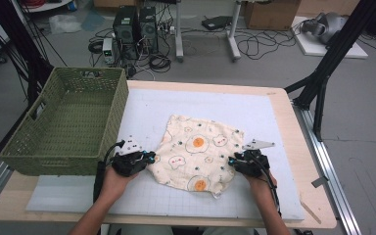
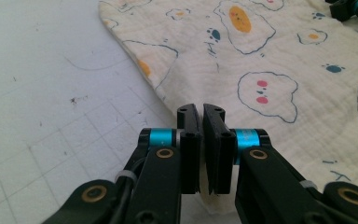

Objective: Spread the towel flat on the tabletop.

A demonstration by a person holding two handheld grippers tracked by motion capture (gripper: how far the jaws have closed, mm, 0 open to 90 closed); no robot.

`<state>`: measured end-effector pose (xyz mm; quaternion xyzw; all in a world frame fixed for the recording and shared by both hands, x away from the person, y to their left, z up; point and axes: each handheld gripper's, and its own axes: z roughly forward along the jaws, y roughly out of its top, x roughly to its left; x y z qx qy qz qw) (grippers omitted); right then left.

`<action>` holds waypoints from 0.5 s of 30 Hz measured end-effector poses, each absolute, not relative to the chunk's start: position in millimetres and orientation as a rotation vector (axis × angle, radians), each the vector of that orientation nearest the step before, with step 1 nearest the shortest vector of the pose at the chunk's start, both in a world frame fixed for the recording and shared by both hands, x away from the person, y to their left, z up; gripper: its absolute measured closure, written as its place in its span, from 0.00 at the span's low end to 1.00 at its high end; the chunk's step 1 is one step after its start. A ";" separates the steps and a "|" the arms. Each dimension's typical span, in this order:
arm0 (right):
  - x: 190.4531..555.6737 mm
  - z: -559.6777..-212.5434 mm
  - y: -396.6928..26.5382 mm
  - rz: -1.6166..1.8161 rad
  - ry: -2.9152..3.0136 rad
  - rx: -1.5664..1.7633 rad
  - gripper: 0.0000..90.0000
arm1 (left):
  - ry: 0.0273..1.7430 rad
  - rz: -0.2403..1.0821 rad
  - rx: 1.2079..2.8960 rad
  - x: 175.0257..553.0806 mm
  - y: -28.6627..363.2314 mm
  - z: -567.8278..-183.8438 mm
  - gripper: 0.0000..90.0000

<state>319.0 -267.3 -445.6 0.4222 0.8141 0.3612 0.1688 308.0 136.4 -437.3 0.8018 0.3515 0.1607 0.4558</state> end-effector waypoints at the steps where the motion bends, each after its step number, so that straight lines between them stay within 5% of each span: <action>1: 319.8 -444.5 -265.1 1.014 2.341 1.173 0.94 | 0.864 0.398 1.984 308.5 137.0 -437.7 0.94; 12: 349.5 -434.1 -280.4 0.791 2.211 1.203 0.95 | 0.810 0.335 1.983 308.0 121.5 -441.1 0.90; 15: 356.0 -432.1 -280.7 0.746 2.176 1.204 0.94 | 0.825 0.336 1.959 309.9 119.1 -439.7 0.77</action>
